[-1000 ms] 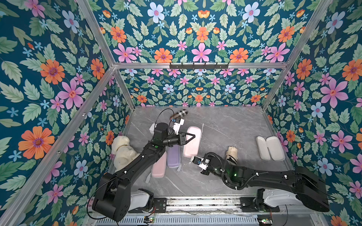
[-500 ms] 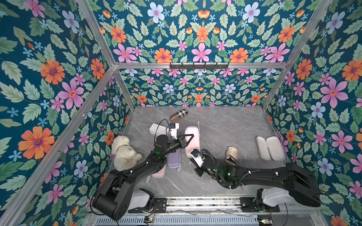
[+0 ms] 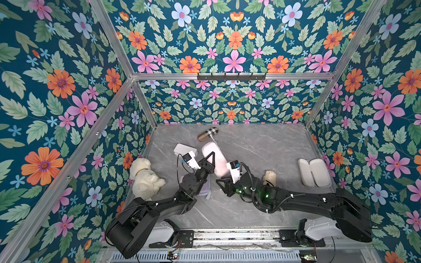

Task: Put umbrellas into zippered umbrella sleeves
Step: Zip the zipper on the umbrella sleeve, then adjust the umbrella sleeve.

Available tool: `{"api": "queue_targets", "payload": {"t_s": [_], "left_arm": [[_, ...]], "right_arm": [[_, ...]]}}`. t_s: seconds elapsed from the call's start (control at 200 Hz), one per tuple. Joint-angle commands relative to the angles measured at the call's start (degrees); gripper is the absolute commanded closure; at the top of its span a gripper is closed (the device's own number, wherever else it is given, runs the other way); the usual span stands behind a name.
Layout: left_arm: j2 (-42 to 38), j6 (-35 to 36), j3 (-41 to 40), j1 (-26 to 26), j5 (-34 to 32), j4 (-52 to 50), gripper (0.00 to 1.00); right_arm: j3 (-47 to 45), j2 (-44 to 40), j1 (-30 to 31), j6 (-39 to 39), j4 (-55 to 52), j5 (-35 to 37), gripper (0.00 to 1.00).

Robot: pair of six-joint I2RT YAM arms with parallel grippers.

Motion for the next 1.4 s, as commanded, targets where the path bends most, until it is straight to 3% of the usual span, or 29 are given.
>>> {"api": "queue_targets", "payload": {"t_s": [0.0, 0.06, 0.13, 0.29, 0.44, 0.74, 0.845, 1.0, 1.145, 1.31, 1.395], "left_arm": [[-1.3, 0.2, 0.0, -0.1, -5.7, 3.3, 1.00], [-0.6, -0.9, -0.2, -0.2, -6.6, 5.3, 0.99], [1.1, -2.6, -0.4, -0.7, -7.5, 8.3, 0.98], [5.8, -5.3, -0.1, -3.6, -11.4, 14.3, 0.97], [10.1, -6.5, 1.4, -5.9, -13.5, 19.8, 0.95], [13.8, -8.1, 4.6, -8.6, -13.5, 19.8, 0.92], [14.0, -8.2, 4.7, -9.3, -12.4, 18.0, 0.83], [8.7, -5.9, 4.6, -9.0, -9.1, 5.4, 0.55], [2.2, -2.6, 4.8, -4.0, 2.7, -6.5, 0.35], [-3.0, -2.4, 7.3, 11.4, 31.6, -18.7, 0.29], [-3.0, 0.3, 11.3, 14.4, 43.9, -26.9, 0.27]], "right_arm": [[-4.0, -3.8, -4.5, 10.8, -2.9, -7.6, 0.40], [-6.4, -5.5, -7.9, 15.9, -0.5, -11.3, 0.31], [-8.4, -6.7, -10.7, 20.2, 6.1, -14.4, 0.27], [-8.0, -7.0, -11.3, 24.3, 16.4, -14.8, 0.26], [-7.9, -1.8, -11.2, 29.5, 24.6, -15.4, 0.25], [-5.2, 7.1, -11.5, 34.8, 36.2, -13.4, 0.25], [-4.3, 9.0, -13.1, 34.3, 40.6, -15.4, 0.30], [-5.3, 10.1, -16.8, 35.2, 45.3, -19.4, 0.49], [-5.1, 8.2, -21.2, 34.7, 43.1, -26.6, 0.71], [-3.9, 3.1, -28.5, 30.8, 31.4, -41.6, 0.79], [-2.0, 0.4, -31.3, 26.8, 22.6, -49.2, 0.80]]}}
